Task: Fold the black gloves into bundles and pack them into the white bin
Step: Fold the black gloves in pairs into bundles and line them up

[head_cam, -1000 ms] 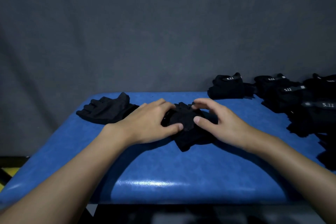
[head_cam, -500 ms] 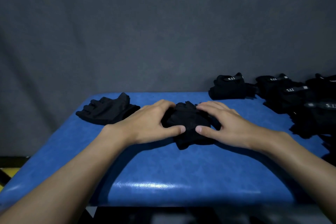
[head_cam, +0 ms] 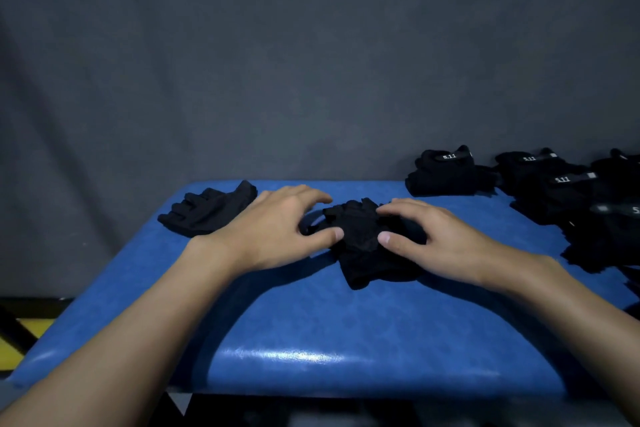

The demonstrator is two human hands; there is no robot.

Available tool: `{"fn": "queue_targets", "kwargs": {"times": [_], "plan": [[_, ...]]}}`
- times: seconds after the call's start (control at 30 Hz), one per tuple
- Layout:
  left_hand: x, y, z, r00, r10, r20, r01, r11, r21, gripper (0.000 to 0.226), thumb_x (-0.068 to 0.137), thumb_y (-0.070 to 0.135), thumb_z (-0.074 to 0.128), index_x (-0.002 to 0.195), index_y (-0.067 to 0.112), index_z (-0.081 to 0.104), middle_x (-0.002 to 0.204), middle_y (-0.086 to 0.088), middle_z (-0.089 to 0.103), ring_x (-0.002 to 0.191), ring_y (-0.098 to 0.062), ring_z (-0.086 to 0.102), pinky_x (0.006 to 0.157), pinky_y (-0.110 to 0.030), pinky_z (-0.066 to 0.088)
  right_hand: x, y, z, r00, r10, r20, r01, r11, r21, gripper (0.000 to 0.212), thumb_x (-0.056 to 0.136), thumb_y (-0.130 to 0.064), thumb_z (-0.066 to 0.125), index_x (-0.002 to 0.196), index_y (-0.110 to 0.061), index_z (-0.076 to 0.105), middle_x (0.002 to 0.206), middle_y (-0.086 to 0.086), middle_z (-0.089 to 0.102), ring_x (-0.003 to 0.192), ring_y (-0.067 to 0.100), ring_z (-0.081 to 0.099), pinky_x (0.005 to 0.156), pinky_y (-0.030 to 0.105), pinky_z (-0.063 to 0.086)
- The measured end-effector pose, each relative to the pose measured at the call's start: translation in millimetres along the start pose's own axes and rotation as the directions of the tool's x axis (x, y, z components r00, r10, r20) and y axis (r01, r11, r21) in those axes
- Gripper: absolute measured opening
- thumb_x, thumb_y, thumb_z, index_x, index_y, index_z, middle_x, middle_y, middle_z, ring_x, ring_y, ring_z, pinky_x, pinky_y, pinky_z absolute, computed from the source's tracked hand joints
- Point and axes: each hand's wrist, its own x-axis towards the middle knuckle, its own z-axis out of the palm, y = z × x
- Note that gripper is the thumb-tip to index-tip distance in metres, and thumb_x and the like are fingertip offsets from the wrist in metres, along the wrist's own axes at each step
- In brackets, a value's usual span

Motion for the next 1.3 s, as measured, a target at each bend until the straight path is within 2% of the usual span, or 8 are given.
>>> {"fn": "queue_targets", "kwargs": {"times": [0.17,0.3,0.5,0.67,0.87,1.07,1.2,1.3], "plan": [[-12.6,-26.5,-11.4,0.988,-0.113,-0.105,0.123,0.988,0.097,0.053,0.091,0.061,0.052,0.135,0.031,0.052,0.131,0.014,0.055,0.123,-0.010,0.047,0.105,-0.036,0.035,10.4,-17.8,8.2,0.998,-0.060,-0.024,0.062,0.996,0.067,0.037,0.091,-0.040,0.060,0.125,-0.027,0.060,0.116,-0.022,0.055,0.120,-0.001,0.048,0.099,0.015,0.032],[-20.3,-48.9,-8.8,0.966,-0.233,-0.109,0.251,0.945,0.209,0.055,0.087,0.061,0.060,0.129,0.027,0.058,0.123,0.009,0.056,0.114,-0.018,0.052,0.094,-0.038,0.041,24.5,-31.6,16.0,0.996,-0.088,-0.006,0.088,0.987,0.134,0.026,0.091,-0.038,0.061,0.114,-0.027,0.064,0.110,-0.021,0.061,0.107,-0.001,0.057,0.098,0.026,0.043],[-24.6,-55.5,-6.8,0.963,-0.250,-0.104,0.251,0.968,-0.003,0.026,0.091,0.031,0.067,0.114,0.019,0.068,0.102,0.007,0.064,0.095,-0.014,0.059,0.083,-0.035,0.051,44.5,-44.4,28.6,0.995,-0.096,0.041,0.090,0.988,0.128,0.034,0.088,-0.052,0.057,0.116,-0.034,0.062,0.114,-0.025,0.059,0.113,0.000,0.054,0.104,0.032,0.042],[-32.3,-58.8,-25.9,0.982,-0.171,0.079,0.179,0.977,-0.116,0.014,0.084,0.019,0.068,0.092,0.030,0.068,0.090,0.010,0.068,0.084,-0.006,0.062,0.079,-0.027,0.052,58.4,-57.2,34.1,0.995,-0.080,0.054,0.074,0.992,0.102,0.033,0.089,-0.051,0.056,0.118,-0.036,0.061,0.118,-0.027,0.059,0.115,-0.003,0.051,0.103,0.026,0.040],[-29.2,-62.3,-18.3,0.972,-0.208,-0.108,0.191,0.970,-0.150,0.015,0.090,0.044,0.061,0.100,0.033,0.061,0.101,0.010,0.057,0.097,-0.013,0.058,0.090,-0.038,0.048,76.9,-64.2,42.4,0.995,-0.065,0.080,0.064,0.998,0.015,0.032,0.093,-0.043,0.055,0.125,-0.037,0.057,0.129,-0.018,0.055,0.125,0.009,0.048,0.109,0.038,0.037],[-22.5,-54.2,-6.2,0.970,-0.240,-0.046,0.239,0.971,-0.007,0.030,0.089,0.059,0.054,0.109,0.036,0.056,0.106,0.012,0.055,0.102,-0.016,0.053,0.094,-0.040,0.040,97.5,-64.1,47.7,0.990,0.022,0.139,-0.013,0.998,-0.066,0.039,0.087,-0.039,0.065,0.125,-0.039,0.057,0.127,-0.018,0.060,0.123,0.005,0.050,0.110,0.041,0.032],[-20.8,-51.4,-7.5,0.967,-0.252,-0.032,0.253,0.968,0.008,0.027,0.090,0.059,0.051,0.102,0.035,0.056,0.097,0.014,0.057,0.094,-0.014,0.055,0.091,-0.039,0.040,106.0,-66.6,49.3,0.995,0.020,0.096,-0.012,0.996,-0.083,0.009,0.087,-0.030,0.065,0.094,-0.034,0.069,0.101,-0.020,0.067,0.105,0.006,0.056,0.106,0.040,0.031],[-20.3,-47.9,-10.1,0.962,-0.265,-0.072,0.268,0.963,0.026,0.032,0.090,0.063,0.047,0.101,0.034,0.057,0.098,0.013,0.060,0.094,-0.014,0.057,0.092,-0.042,0.042,108.7,-72.1,48.5,0.999,0.015,0.039,-0.013,0.998,-0.057,0.014,0.088,-0.024,0.060,0.076,-0.028,0.066,0.085,-0.015,0.068,0.096,0.008,0.058,0.104,0.039,0.030]]}}
